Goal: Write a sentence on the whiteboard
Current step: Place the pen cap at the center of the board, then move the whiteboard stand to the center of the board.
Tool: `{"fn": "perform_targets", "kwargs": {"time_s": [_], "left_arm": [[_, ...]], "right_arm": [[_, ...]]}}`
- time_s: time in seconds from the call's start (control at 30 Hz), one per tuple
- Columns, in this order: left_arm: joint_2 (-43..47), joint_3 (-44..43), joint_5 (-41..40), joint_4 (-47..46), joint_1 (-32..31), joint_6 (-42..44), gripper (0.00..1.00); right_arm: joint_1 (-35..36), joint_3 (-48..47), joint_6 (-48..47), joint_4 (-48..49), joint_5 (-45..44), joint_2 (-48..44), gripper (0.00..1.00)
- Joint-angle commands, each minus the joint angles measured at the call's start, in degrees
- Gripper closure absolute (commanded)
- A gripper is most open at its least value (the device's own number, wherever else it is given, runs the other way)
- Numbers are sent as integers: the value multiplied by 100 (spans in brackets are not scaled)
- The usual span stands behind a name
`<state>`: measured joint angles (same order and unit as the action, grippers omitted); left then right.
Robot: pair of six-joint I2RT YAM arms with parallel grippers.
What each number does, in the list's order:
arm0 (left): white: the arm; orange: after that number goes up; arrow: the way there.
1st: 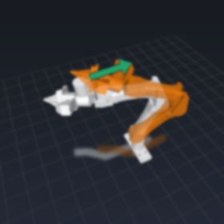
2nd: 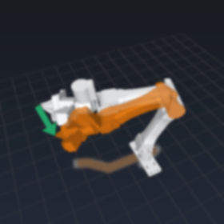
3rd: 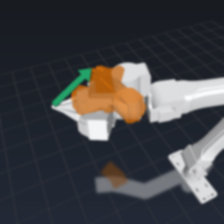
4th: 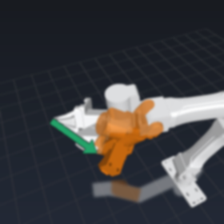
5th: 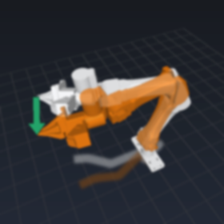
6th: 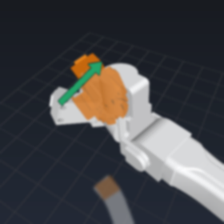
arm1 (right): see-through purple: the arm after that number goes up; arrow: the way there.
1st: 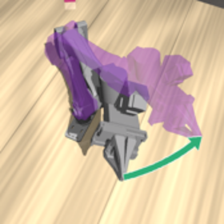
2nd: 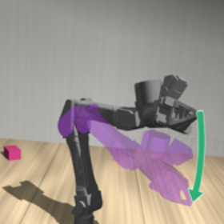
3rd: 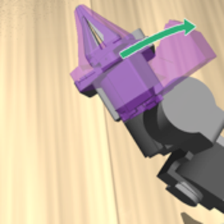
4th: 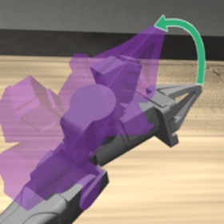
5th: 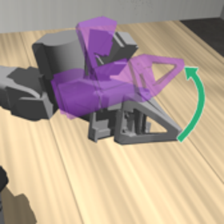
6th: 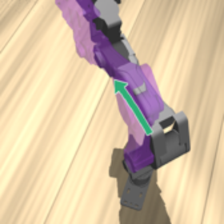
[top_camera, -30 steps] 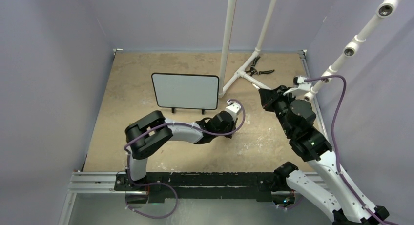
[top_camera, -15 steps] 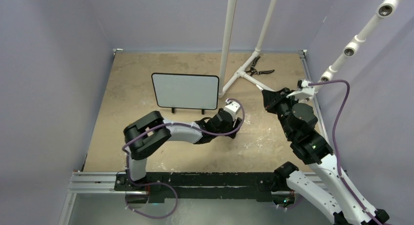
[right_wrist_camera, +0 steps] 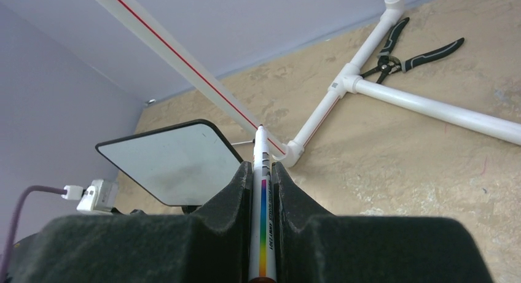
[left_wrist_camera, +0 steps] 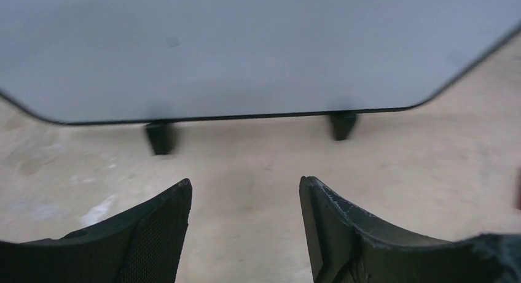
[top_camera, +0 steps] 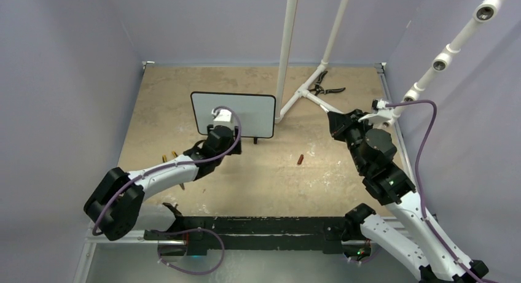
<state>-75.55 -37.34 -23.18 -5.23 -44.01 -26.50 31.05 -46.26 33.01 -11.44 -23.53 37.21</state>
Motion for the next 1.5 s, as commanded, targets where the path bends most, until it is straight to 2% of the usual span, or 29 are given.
{"fn": "perform_targets", "kwargs": {"time_s": [0.0,0.17,0.4,0.63,0.8,0.97,1.0,1.1,1.3,1.47], "left_arm": [[187,528,-318,114,804,-172,37],[-67,834,-70,-526,1418,-304,37],[-750,821,-27,-1462,1621,-360,40],[-1318,671,-169,-1903,1732,-360,55],[-1485,675,-49,-2130,1738,-249,60],[-1515,736,-99,-2312,1738,-119,77],[-1515,751,-88,-2337,1738,-84,84],[-1420,759,-81,-2238,1738,-70,100],[-806,1113,-143,-1842,1639,-349,100],[-225,1224,-818,-969,1160,-754,100]], "right_arm": [[4,49,-14,408,181,34,100],[6,58,-12,425,210,34,100],[5,84,12,485,257,66,100],[7,81,12,548,295,168,100],[4,107,12,623,348,254,100],[7,122,12,673,367,300,100],[4,131,12,678,372,299,100],[6,141,12,678,375,296,100],[6,224,12,691,350,186,100],[5,284,8,705,371,131,100]]}}
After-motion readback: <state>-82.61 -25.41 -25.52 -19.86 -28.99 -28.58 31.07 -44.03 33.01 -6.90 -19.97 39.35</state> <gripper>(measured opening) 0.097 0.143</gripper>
